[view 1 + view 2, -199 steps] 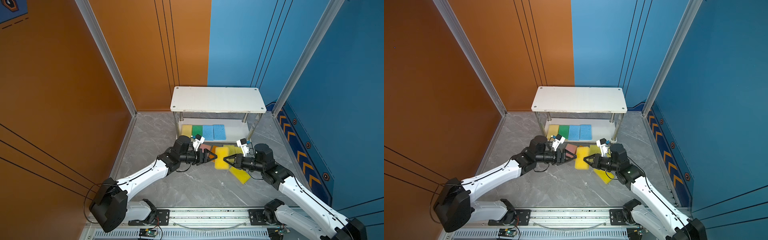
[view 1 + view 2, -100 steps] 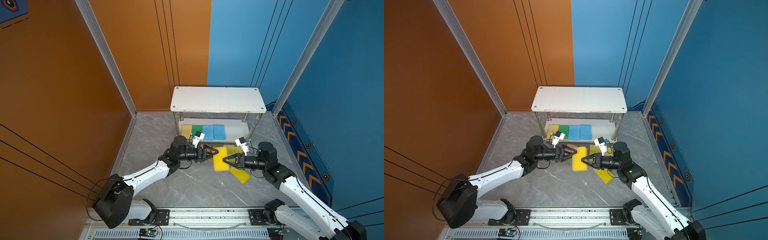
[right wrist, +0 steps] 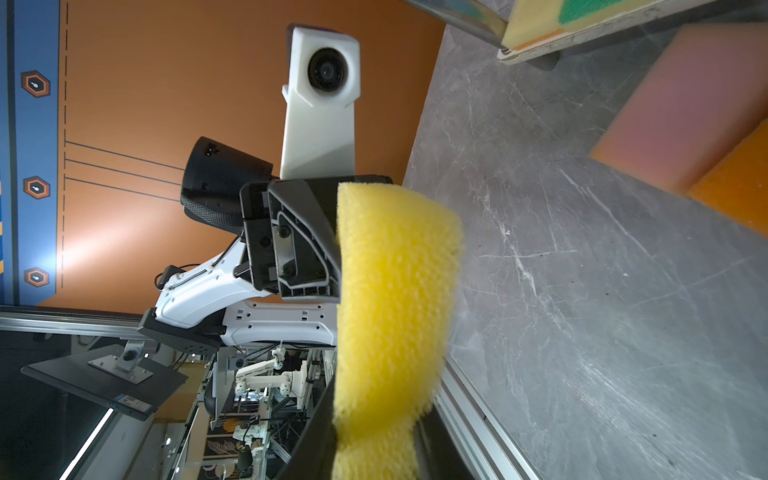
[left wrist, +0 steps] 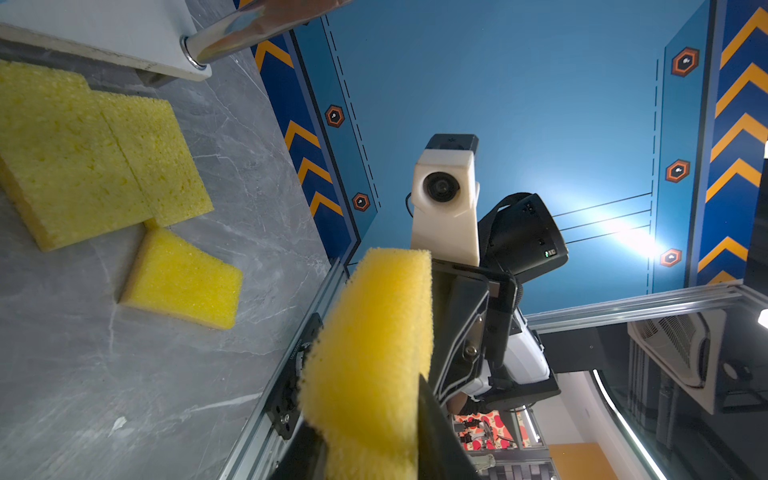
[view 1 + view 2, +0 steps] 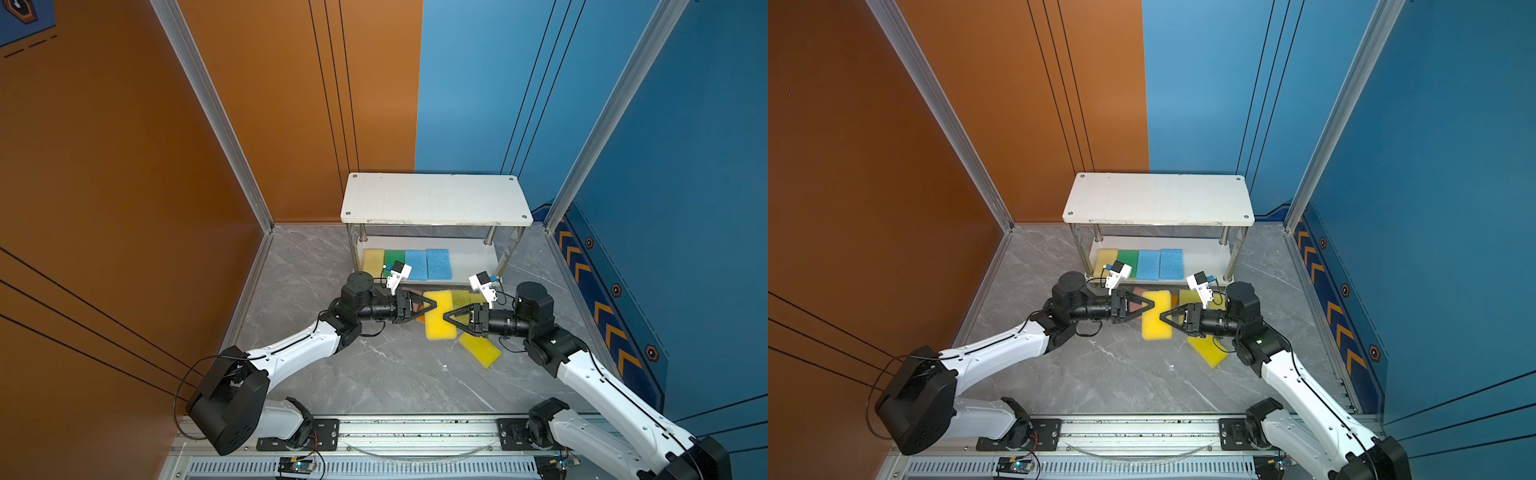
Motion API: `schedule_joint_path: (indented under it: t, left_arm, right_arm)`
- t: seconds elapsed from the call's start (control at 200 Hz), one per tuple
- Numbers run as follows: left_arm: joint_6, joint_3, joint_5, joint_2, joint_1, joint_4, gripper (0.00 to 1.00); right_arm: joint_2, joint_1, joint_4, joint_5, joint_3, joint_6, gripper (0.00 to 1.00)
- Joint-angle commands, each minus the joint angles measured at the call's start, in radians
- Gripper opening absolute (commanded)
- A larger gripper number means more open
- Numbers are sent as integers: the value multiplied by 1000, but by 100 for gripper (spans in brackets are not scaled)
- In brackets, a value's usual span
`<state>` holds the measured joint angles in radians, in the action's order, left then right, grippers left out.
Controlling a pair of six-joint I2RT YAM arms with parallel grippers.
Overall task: Place and organize the cleaning sponges onto the shelf
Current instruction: 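Hold the yellow sponge between both grippers above the table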
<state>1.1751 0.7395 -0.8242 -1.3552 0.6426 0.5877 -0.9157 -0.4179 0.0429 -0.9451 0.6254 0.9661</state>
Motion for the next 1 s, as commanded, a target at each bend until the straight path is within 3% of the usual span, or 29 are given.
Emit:
schedule_joint_path:
  t: [0.0,0.12,0.265,0.425,0.526,0.631,0.996]
  left_arm:
    - [-14,-15,-14,-5,7,24,23]
    - [-15,-26,12,2,0,26,22]
    - [-9,-33,96,-2,-8,-18,22]
    - [-117,32,227,-11,24,-275,21]
    - [-124,51,269,-15,36,-300,21]
    - [-121,58,278,-12,40,-302,21]
    - [-113,47,263,8,37,-301,21]
  right_arm:
    - [7,-4,-81,28,29,-48,39]
    - [33,-8,-352,153,117,-193,58]
    - [40,-79,-737,522,276,-341,65]
    - [10,-240,-857,762,367,-347,70]
    - [-33,-342,-893,861,407,-340,71]
    - [-65,-385,-879,889,414,-341,72]
    - [-87,-394,-744,808,353,-332,67]
